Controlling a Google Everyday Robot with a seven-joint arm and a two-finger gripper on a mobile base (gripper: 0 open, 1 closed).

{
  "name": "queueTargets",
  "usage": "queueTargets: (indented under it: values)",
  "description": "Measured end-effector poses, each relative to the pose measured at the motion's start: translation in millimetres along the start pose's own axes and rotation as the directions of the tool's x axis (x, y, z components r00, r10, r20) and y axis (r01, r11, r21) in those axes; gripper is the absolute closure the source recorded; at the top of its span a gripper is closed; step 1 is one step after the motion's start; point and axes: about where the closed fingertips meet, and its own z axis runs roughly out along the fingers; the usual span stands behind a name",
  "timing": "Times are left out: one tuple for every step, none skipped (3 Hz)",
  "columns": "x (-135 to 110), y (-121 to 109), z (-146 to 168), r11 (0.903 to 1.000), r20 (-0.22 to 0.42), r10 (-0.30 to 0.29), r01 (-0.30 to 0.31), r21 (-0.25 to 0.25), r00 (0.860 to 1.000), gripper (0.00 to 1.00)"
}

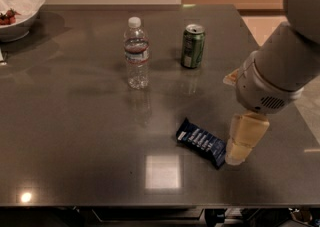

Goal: Move rxbar blueberry near water bottle

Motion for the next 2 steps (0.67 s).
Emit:
queueTargets:
  values:
    - [-2,11,24,0.9997,-0.016,-0.016,0.016,-0.017,1.0,0.0]
    - [-7,21,45,0.998,-0.024,-0.029,0.028,-0.056,0.999,0.0]
